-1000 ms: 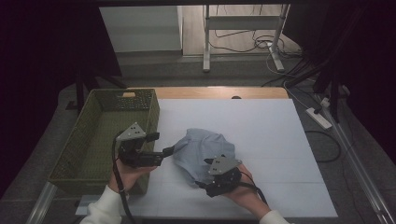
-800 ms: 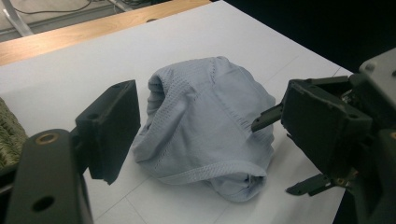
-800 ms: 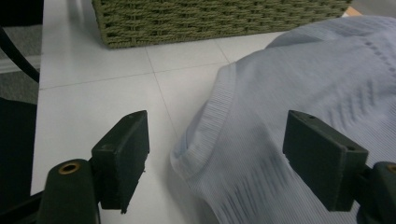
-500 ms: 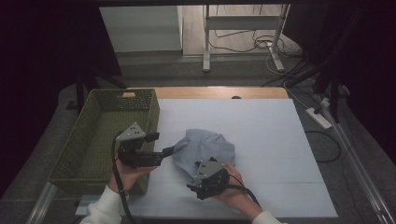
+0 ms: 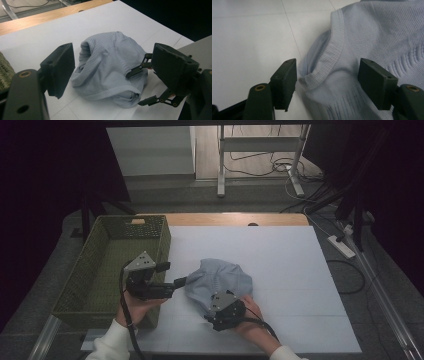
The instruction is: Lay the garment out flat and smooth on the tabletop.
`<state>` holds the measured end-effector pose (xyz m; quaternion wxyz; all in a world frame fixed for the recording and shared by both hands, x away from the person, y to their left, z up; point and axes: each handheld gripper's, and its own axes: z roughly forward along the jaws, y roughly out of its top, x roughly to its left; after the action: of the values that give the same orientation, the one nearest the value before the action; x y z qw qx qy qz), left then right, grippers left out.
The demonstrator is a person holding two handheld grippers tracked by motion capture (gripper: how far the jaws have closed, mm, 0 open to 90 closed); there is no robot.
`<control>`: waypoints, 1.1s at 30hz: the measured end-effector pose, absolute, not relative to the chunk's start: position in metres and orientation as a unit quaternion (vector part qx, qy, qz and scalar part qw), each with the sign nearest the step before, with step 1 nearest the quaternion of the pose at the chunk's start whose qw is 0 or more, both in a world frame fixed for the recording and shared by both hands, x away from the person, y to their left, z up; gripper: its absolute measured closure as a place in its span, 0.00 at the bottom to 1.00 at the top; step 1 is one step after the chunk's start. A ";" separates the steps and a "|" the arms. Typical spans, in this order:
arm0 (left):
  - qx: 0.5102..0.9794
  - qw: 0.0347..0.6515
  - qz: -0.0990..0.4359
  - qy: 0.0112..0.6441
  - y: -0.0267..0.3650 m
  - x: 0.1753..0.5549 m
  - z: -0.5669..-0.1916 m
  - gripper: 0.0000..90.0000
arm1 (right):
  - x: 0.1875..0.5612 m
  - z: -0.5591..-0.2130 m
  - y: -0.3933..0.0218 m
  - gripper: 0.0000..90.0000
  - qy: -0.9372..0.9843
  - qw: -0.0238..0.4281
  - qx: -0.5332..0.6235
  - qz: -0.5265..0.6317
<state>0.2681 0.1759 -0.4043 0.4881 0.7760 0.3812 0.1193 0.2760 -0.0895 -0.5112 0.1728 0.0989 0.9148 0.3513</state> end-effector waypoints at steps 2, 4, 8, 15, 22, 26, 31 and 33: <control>0.776 0.487 0.119 0.381 0.176 0.268 -0.404 0.22 | 0.277 -0.512 -0.090 0.42 0.917 0.171 0.099 0.346; 0.776 0.487 0.120 0.382 0.176 0.268 -0.405 0.22 | 0.278 -0.512 -0.092 0.49 0.917 0.172 0.102 0.346; 0.776 0.488 0.121 0.382 0.176 0.268 -0.405 0.22 | 0.280 -0.510 -0.096 0.68 0.918 0.167 0.102 0.345; 0.776 0.488 0.121 0.382 0.176 0.268 -0.404 0.22 | 0.282 -0.499 -0.103 0.88 0.915 0.162 0.101 0.355; 0.774 0.491 0.122 0.382 0.178 0.267 -0.403 0.22 | 0.278 -0.467 -0.124 0.90 0.890 0.200 0.107 0.395; 0.774 0.490 0.123 0.382 0.178 0.267 -0.403 0.22 | 0.282 -0.445 -0.148 0.91 0.868 0.216 0.133 0.427; 0.775 0.489 0.123 0.381 0.177 0.267 -0.403 0.22 | 0.292 -0.434 -0.181 0.91 0.851 0.227 0.176 0.440; 0.775 0.489 0.122 0.381 0.176 0.267 -0.403 0.22 | 0.298 -0.436 -0.193 0.91 0.847 0.226 0.196 0.438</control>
<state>0.2672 0.1764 -0.4029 0.4886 0.7752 0.3812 0.1224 0.2975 -0.1927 -0.4362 0.2265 0.1956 0.8475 0.4385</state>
